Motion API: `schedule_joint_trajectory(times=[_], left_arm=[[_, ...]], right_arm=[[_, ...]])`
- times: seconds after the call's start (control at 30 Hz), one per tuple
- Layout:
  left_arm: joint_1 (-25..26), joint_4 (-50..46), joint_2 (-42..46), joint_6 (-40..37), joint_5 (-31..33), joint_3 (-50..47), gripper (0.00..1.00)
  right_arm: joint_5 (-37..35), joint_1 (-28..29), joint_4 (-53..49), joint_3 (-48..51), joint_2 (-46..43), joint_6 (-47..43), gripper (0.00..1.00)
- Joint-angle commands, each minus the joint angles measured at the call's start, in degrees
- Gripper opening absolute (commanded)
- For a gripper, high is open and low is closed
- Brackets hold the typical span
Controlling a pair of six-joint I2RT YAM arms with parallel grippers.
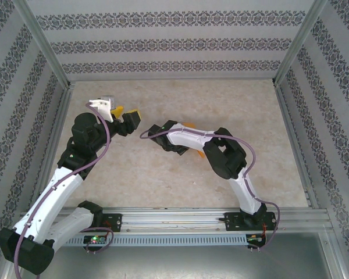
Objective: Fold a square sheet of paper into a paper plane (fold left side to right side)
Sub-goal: Turn over the paper at the center of the table.
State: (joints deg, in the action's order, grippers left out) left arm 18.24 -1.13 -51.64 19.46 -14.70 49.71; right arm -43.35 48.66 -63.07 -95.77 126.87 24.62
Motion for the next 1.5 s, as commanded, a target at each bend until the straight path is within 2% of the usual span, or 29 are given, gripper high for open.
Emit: schedule_joint_trajectory(times=[0.0, 0.2, 0.33, 0.7, 0.87, 1.13, 1.47], left_arm=[[-0.83, -1.15, 0.76, -0.24, 0.44, -0.54, 0.79], [-0.83, -0.9, 0.44, -0.09, 0.02, -0.51, 0.79], [-0.81, -0.91, 0.14, 0.06, -0.25, -0.32, 0.79], [-0.82, -1.32, -1.04, 0.66, -1.53, 0.89, 0.79], [-0.83, -1.43, -1.36, 1.34, -1.47, 1.26, 0.79], [-0.84, -0.31, -3.17, 3.93, -2.17, 1.36, 0.79], [-0.83, -0.66, -8.31, 4.92, -6.57, 2.33, 0.76]], right_arm=[[3.34, 0.99, -1.53, -2.14, 2.34, 2.8, 0.0], [6.69, 1.09, -0.58, -2.25, 3.73, 3.59, 0.05], [7.63, 1.06, -0.06, -1.79, 3.18, 3.69, 0.13], [12.59, 0.25, 3.2, 0.87, -3.04, 4.29, 0.41], [13.95, -0.1, 4.16, 3.19, -7.62, 4.69, 0.58], [18.07, -2.34, 9.25, 11.88, -19.19, 5.43, 0.73], [29.65, -11.51, 28.79, 30.42, -40.55, 2.99, 0.84]])
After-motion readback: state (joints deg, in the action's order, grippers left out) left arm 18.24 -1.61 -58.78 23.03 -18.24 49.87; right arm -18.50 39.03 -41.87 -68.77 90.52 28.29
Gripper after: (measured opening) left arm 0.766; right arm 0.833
